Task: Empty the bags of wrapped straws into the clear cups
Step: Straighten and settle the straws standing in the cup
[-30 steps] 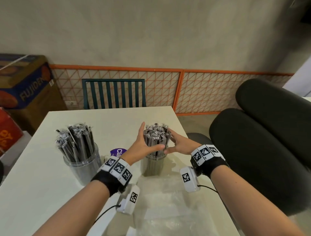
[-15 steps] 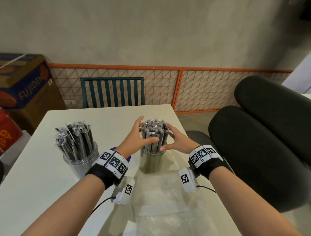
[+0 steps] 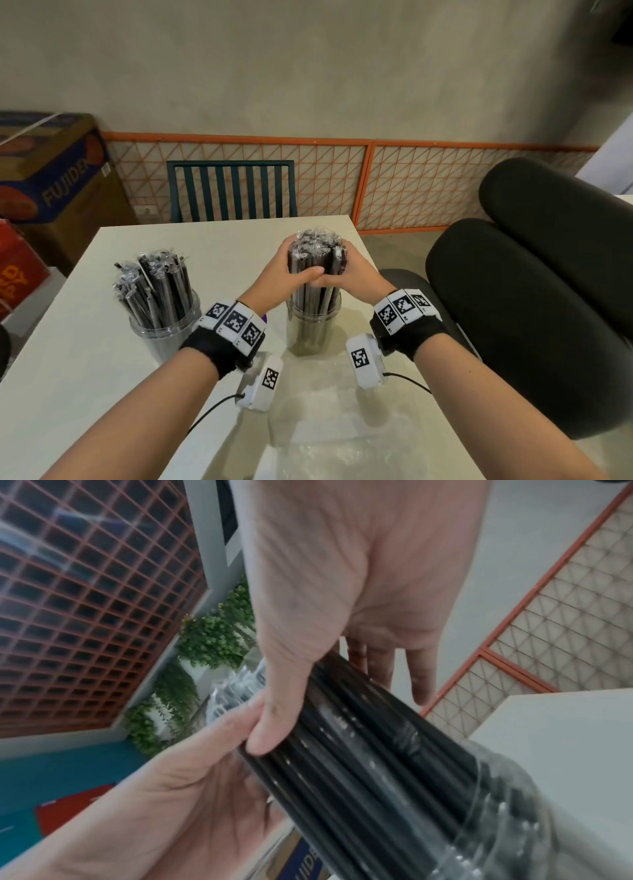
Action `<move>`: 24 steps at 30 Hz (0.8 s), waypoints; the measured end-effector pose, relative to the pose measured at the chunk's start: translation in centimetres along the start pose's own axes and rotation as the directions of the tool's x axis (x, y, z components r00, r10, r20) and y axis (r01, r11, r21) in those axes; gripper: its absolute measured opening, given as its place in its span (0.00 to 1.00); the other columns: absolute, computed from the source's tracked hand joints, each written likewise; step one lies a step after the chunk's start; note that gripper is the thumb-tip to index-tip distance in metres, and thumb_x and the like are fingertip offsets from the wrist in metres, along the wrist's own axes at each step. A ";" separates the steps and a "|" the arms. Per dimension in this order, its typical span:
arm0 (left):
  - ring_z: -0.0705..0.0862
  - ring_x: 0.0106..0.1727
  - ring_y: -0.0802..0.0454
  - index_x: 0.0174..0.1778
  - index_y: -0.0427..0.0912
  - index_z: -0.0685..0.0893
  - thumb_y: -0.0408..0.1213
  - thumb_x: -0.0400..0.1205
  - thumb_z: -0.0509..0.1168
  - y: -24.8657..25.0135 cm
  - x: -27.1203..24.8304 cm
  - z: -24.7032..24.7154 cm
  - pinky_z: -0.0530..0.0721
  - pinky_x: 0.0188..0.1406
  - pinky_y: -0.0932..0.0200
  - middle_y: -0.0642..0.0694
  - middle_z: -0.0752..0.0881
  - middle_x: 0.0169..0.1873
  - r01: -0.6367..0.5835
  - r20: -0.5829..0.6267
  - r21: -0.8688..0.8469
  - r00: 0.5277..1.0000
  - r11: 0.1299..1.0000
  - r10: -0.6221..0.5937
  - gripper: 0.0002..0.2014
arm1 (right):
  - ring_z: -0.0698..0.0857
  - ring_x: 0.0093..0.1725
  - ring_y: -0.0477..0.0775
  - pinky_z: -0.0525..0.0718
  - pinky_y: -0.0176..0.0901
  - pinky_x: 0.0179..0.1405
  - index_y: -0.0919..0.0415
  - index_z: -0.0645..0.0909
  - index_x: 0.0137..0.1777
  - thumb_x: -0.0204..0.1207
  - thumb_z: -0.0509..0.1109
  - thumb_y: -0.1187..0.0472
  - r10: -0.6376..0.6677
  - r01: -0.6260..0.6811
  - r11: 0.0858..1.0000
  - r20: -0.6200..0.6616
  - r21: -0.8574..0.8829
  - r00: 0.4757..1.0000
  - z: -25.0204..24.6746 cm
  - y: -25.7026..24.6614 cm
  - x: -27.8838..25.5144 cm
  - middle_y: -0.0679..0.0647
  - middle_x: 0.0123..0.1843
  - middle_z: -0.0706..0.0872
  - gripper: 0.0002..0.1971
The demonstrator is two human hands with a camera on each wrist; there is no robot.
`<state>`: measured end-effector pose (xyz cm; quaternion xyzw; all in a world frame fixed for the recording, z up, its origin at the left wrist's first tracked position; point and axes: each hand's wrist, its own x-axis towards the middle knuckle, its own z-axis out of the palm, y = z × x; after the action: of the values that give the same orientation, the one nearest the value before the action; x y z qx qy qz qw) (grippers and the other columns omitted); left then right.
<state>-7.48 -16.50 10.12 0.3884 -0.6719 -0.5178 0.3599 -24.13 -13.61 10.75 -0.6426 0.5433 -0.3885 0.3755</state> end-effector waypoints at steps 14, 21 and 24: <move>0.68 0.75 0.54 0.81 0.53 0.42 0.40 0.72 0.75 -1.7 -1.7 1.9 0.68 0.68 0.61 0.47 0.66 0.77 0.095 0.001 0.005 0.995 0.995 -0.095 0.52 | 0.68 0.77 0.50 0.63 0.52 0.81 0.52 0.58 0.80 0.66 0.80 0.64 0.192 -0.169 0.977 0.190 -0.131 0.963 -0.7 2.6 -0.7 0.50 0.78 0.71 0.46; 0.75 0.67 0.58 0.79 0.49 0.55 0.37 0.77 0.71 -0.4 -0.8 0.0 0.73 0.60 0.72 0.51 0.74 0.69 0.020 0.031 0.044 0.999 0.999 -0.022 0.39 | 0.78 0.70 0.51 0.74 0.56 0.74 0.54 0.68 0.76 0.65 0.80 0.52 0.120 -0.114 0.987 0.042 -0.112 0.992 -1.4 1.2 -0.3 0.51 0.71 0.80 0.39; 0.68 0.76 0.51 0.81 0.53 0.50 0.42 0.73 0.75 -1.0 -1.1 -0.7 0.66 0.69 0.61 0.45 0.68 0.76 0.082 0.082 0.072 0.993 0.994 -0.088 0.47 | 0.69 0.75 0.45 0.64 0.44 0.78 0.54 0.61 0.79 0.66 0.80 0.56 0.156 -0.137 0.979 0.128 -0.149 0.979 -1.4 1.5 -1.1 0.49 0.78 0.71 0.43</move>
<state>-6.26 -15.94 9.19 0.4063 -0.6870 -0.5254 0.2949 -26.16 -12.80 9.85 -0.6508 0.5876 -0.2753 0.3941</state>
